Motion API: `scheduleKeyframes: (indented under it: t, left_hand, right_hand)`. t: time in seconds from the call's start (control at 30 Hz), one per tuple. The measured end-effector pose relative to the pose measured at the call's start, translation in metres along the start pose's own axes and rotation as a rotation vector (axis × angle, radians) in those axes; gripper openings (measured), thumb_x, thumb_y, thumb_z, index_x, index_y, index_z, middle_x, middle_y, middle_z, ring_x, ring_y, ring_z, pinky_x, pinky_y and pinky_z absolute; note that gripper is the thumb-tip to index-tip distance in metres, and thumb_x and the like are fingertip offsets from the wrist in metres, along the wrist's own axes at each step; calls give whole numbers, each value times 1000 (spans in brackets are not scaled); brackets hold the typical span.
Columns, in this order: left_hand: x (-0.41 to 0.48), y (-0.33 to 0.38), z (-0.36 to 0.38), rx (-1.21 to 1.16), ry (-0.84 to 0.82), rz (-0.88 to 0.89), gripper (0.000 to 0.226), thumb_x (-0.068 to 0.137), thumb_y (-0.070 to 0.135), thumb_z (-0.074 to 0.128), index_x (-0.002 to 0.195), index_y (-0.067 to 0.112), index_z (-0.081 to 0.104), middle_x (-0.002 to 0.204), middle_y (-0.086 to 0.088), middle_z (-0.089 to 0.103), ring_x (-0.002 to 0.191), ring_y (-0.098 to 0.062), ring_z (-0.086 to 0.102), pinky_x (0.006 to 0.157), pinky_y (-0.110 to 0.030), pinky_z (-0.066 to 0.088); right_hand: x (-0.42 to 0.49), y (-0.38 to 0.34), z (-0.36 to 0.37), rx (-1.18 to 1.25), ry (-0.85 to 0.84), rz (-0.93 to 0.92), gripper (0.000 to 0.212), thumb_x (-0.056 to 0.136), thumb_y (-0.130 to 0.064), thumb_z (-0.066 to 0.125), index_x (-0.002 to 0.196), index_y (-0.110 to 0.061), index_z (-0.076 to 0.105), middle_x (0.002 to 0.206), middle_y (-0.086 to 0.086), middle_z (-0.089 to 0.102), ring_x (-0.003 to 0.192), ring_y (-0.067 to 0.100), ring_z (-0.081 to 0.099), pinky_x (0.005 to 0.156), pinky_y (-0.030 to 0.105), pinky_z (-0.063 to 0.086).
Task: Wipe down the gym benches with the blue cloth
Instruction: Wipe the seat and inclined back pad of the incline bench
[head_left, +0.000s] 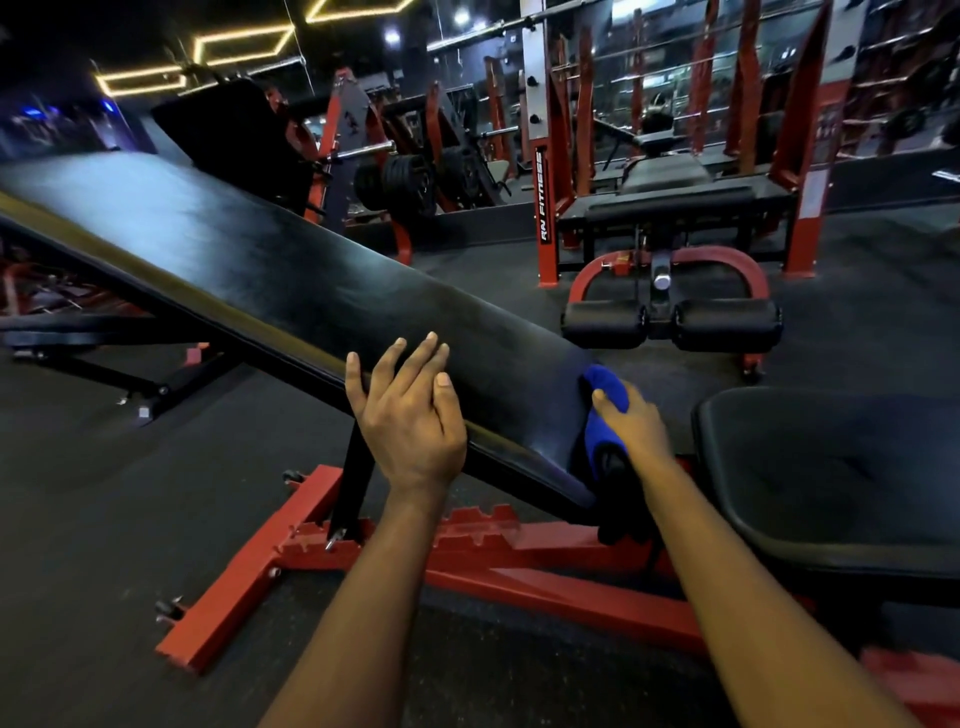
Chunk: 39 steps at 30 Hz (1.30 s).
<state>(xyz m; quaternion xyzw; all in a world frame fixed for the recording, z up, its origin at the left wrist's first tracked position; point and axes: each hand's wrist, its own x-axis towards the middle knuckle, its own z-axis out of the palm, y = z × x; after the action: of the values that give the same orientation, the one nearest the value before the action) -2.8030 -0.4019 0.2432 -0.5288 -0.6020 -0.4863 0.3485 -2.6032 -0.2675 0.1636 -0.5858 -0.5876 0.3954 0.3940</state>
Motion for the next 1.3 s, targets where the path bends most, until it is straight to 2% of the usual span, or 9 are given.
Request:
scheduleKeyframes:
  t: [0.23,0.4,0.5,0.57,0.63,0.8,0.9,1.1,1.3]
  left_hand:
    - [2,6,-7,55,-92,-35,40,94,29,41,112,18,74,123,8,68,130,-15,50,119,-49,16]
    - [11,14,-17,145,-173,-79,42,96,38,40,110,22,75,120,7,70,126,-12,53,117,-44,22]
    - [33,13,-15,98,-147,-142,34,95,34,47,93,19,77,91,4,75,95,-12,67,111,-42,34]
    - [56,16,-10,100,-164,-205,34,96,30,49,76,17,72,59,7,61,61,-14,57,112,-42,34]
    - [81,16,3,177,-208,-258,38,96,30,47,61,21,59,49,10,47,50,-9,41,115,-41,29]
    - [124,4,34,250,-398,-283,36,95,32,42,72,18,66,73,3,67,76,-19,61,116,-40,25]
    - [135,2,40,264,-461,-289,31,94,31,44,81,18,69,85,1,68,91,-20,62,115,-42,27]
    - [147,-13,36,371,-455,-369,32,96,30,46,113,16,71,127,-3,65,128,-20,50,120,-42,19]
    - [163,-22,43,388,-430,-442,34,97,29,48,122,15,66,135,-5,60,136,-22,42,122,-43,15]
  right_hand:
    - [57,-24,-6,-1,-24,104,49,96,-49,49,138,-24,50,135,19,56,124,38,52,107,45,40]
    - [41,-19,-10,17,-78,-28,54,93,-53,55,141,-29,48,138,15,54,124,37,53,107,47,39]
    - [65,-21,-10,-17,-126,-5,53,91,-59,55,137,-32,52,136,15,57,123,37,53,108,45,39]
    - [88,-33,-8,-72,-119,57,63,87,-67,53,140,-32,52,143,17,51,128,38,49,111,44,37]
    - [108,-58,0,-180,-146,100,70,86,-69,52,141,-25,52,147,19,47,131,38,47,111,43,35]
    - [116,-102,10,-284,-298,-42,58,90,-66,49,136,-31,57,141,13,55,127,35,52,104,40,40]
    - [116,-93,1,-292,-333,36,63,89,-69,48,138,-29,55,143,13,53,129,34,51,108,42,40]
    - [117,-155,28,-479,-375,-20,66,91,-72,37,139,-28,54,144,16,50,131,36,49,104,38,38]
    - [121,-171,40,-458,-461,-80,61,92,-72,36,139,-36,52,142,13,53,129,35,51,103,40,39]
